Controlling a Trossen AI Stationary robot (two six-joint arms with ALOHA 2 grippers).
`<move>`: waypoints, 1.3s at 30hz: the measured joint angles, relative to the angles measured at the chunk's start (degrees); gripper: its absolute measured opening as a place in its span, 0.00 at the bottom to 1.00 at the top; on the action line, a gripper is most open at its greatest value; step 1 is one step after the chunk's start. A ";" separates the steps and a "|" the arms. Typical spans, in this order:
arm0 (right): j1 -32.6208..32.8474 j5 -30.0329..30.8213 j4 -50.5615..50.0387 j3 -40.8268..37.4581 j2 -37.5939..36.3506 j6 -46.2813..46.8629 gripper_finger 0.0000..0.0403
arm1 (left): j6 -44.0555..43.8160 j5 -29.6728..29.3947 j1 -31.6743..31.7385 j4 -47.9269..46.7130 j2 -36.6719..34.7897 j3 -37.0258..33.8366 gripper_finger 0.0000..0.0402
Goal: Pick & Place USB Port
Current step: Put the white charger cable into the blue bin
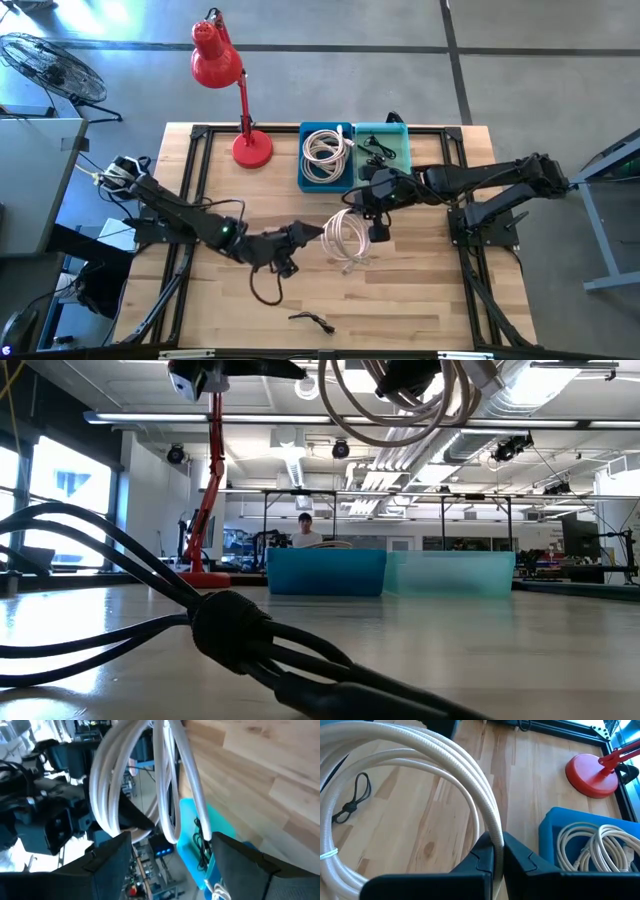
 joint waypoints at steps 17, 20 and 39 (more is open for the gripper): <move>0.00 0.17 -0.02 0.00 0.00 0.38 0.02 | -3.50 15.76 4.18 3.88 0.02 -0.02 0.68; 0.00 0.13 -0.09 0.00 0.00 0.37 0.02 | -5.23 19.54 5.68 4.54 0.02 -0.02 0.68; 0.00 0.15 0.22 0.00 -0.02 0.31 0.02 | -6.45 22.57 8.57 9.10 4.73 -0.04 0.60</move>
